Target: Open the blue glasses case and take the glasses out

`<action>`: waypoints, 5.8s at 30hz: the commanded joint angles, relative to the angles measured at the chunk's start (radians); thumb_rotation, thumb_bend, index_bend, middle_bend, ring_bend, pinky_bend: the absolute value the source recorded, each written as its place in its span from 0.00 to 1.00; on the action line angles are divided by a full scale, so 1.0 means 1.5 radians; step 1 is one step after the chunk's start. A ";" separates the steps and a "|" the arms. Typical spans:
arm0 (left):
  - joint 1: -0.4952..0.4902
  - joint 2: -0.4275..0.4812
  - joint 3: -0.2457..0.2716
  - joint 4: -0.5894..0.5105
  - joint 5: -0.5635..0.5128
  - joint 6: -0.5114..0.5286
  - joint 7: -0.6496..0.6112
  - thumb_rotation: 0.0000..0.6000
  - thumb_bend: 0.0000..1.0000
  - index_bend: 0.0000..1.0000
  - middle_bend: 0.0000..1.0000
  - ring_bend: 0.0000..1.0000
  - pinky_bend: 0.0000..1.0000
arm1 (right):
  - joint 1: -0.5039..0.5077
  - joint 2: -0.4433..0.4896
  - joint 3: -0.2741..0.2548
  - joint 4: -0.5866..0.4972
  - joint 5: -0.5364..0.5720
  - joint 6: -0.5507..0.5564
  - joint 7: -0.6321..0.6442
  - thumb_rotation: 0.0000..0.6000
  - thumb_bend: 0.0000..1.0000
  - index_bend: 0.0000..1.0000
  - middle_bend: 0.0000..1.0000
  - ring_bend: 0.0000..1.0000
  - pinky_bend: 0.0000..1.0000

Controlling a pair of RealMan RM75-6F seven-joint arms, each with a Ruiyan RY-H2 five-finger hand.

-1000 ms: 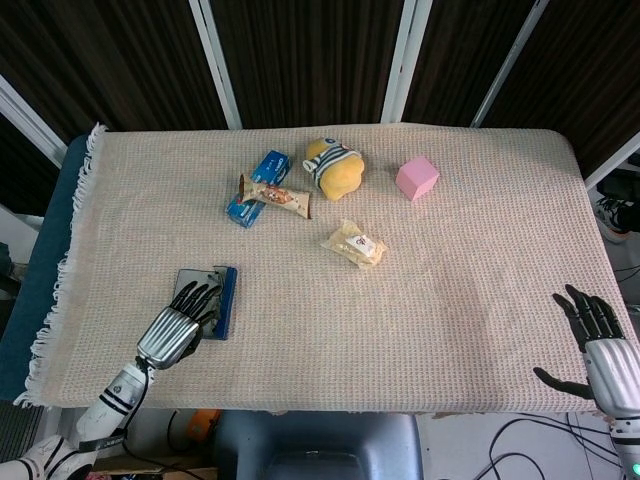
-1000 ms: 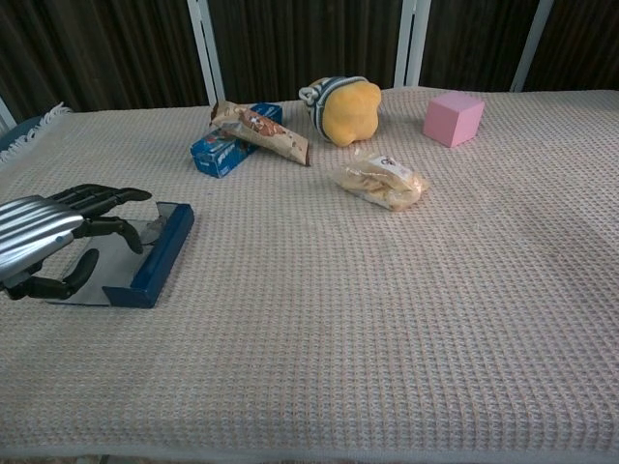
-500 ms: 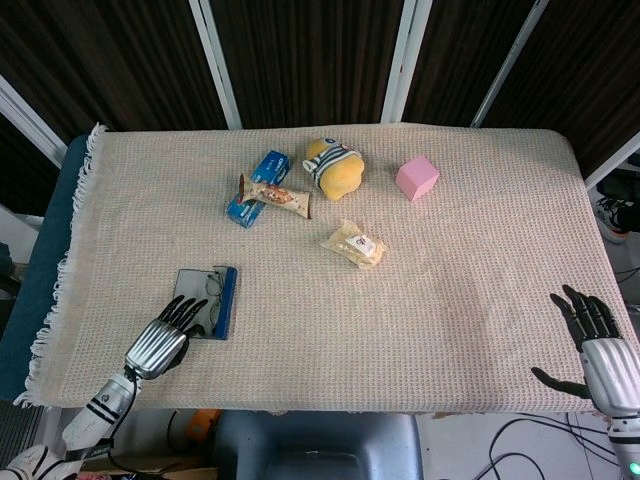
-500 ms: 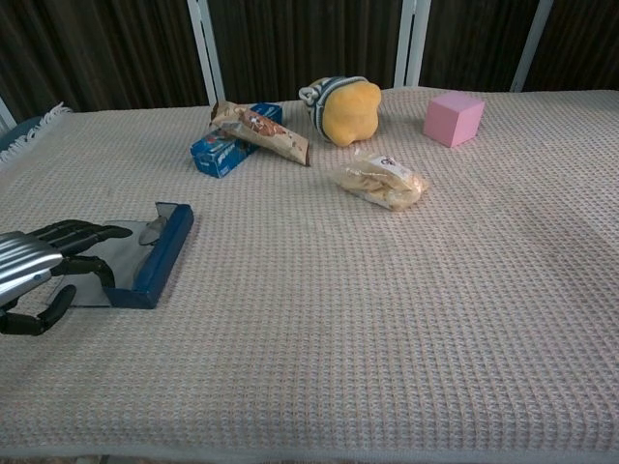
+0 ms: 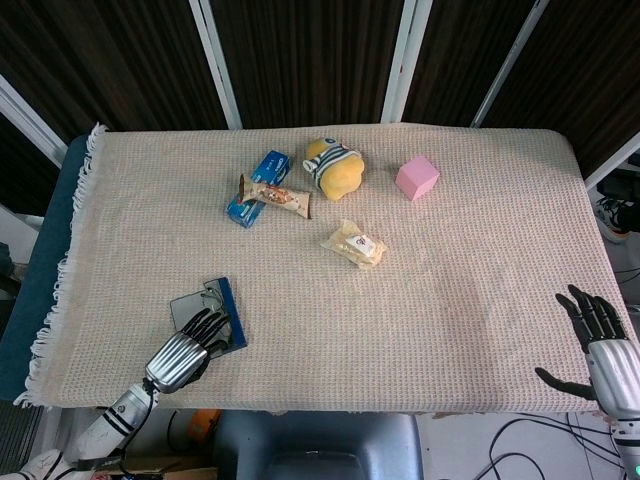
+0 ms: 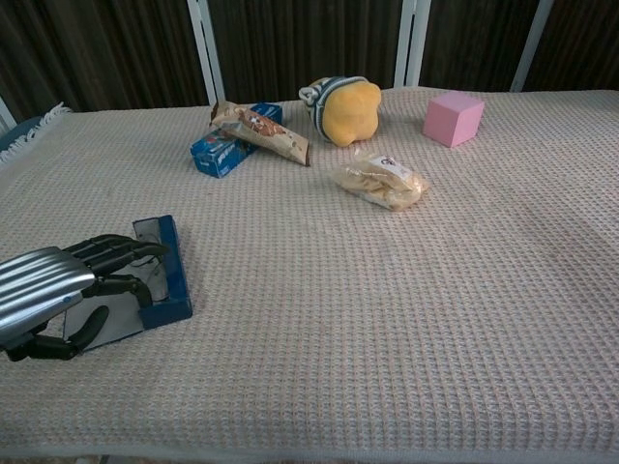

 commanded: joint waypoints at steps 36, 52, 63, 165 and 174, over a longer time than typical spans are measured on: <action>-0.110 -0.135 -0.181 0.038 -0.199 -0.162 0.111 1.00 0.65 0.16 0.00 0.00 0.00 | -0.014 0.012 0.009 0.013 0.007 0.026 0.049 1.00 0.18 0.00 0.00 0.00 0.04; -0.070 -0.115 -0.177 0.036 -0.151 -0.014 0.042 1.00 0.42 0.36 0.05 0.00 0.05 | -0.015 0.008 0.004 0.012 -0.006 0.025 0.039 1.00 0.18 0.00 0.00 0.00 0.04; -0.086 -0.143 -0.186 0.102 -0.200 -0.076 0.030 1.00 0.42 0.39 0.05 0.00 0.05 | -0.012 0.007 0.006 0.011 0.000 0.018 0.033 1.00 0.18 0.00 0.00 0.00 0.04; -0.095 -0.182 -0.261 0.089 -0.283 -0.032 -0.053 1.00 0.41 0.44 0.10 0.00 0.03 | -0.016 0.008 0.008 0.013 0.002 0.022 0.036 1.00 0.18 0.00 0.00 0.00 0.04; -0.155 -0.222 -0.319 0.188 -0.357 -0.121 -0.009 1.00 0.41 0.42 0.10 0.00 0.03 | -0.014 0.008 0.007 0.014 0.001 0.018 0.036 1.00 0.18 0.00 0.00 0.00 0.04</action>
